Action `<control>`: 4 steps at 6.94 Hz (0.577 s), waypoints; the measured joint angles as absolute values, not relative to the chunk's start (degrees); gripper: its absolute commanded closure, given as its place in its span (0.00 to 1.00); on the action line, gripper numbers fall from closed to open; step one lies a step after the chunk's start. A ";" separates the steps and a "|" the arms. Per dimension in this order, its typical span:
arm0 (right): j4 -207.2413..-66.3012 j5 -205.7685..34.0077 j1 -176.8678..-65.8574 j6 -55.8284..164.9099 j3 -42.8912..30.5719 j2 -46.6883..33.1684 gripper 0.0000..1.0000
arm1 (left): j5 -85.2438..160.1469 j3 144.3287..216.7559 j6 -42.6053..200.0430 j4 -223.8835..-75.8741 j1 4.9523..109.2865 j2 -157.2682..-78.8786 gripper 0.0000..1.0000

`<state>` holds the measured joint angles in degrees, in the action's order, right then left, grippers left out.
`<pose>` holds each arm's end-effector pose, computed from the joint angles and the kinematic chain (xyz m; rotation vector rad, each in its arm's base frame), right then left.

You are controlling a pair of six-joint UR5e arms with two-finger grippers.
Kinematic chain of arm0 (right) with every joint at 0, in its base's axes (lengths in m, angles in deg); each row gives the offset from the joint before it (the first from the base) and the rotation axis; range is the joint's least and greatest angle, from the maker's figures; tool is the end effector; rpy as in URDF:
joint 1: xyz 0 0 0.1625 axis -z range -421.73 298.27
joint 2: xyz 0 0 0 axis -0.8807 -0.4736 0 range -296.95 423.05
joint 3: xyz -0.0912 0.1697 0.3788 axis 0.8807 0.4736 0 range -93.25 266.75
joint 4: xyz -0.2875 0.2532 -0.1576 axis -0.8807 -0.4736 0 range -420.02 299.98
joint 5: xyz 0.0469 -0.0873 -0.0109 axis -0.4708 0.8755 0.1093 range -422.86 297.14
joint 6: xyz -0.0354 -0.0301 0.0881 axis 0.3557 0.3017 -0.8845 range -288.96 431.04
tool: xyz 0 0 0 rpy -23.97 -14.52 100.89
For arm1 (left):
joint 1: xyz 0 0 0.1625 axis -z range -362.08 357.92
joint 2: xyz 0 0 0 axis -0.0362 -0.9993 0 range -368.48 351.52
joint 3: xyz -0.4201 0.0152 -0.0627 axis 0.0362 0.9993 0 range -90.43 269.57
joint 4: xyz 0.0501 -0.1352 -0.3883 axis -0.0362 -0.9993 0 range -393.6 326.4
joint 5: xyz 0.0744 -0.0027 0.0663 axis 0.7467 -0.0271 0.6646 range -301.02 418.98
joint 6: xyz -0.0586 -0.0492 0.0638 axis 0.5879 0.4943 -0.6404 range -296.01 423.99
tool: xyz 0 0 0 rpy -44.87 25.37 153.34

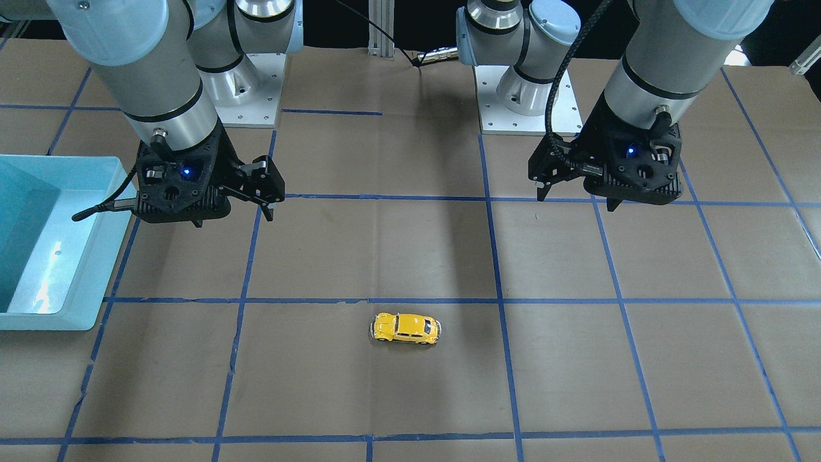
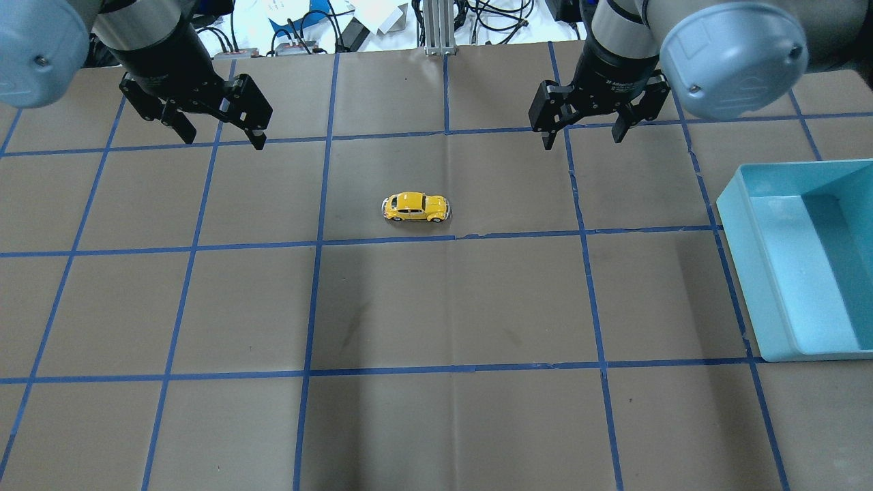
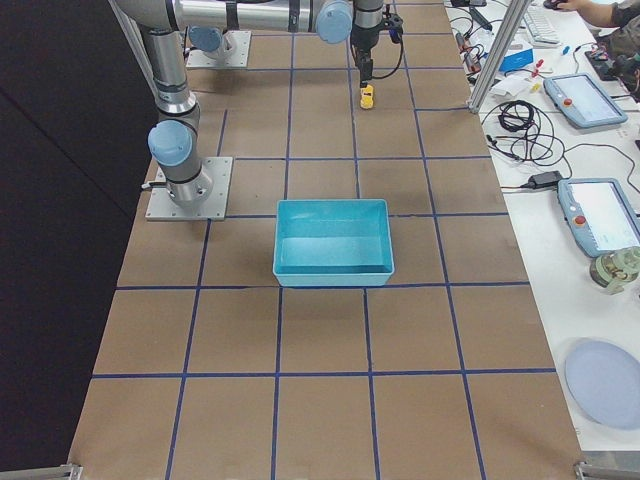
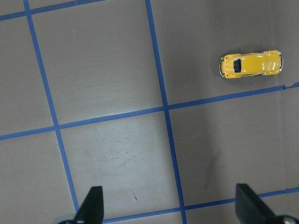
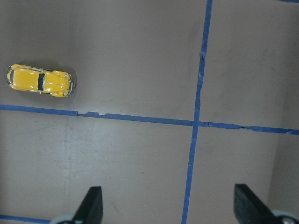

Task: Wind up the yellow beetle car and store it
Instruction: 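Move the right gripper over the yellow car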

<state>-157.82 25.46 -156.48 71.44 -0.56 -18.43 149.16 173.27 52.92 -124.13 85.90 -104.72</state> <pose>0.1818 -0.5431 0.4469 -0.1406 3.1073 -0.0517 -0.1140 -0.5416 0.4851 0.2476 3.1298 0.0132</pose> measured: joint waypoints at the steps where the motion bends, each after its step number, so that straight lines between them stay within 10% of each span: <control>1: -157.84 26.18 -156.48 71.27 -0.56 -18.43 0.00 | 149.16 173.30 52.91 -124.13 85.90 -104.68 0.00; 4: -157.85 26.60 -156.48 71.51 -0.61 -18.43 0.00 | 149.16 173.33 52.88 -124.13 85.90 -104.64 0.00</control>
<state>-157.85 26.60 -156.48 71.51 -0.61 -18.43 149.16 173.33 52.88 -124.13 85.90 -104.64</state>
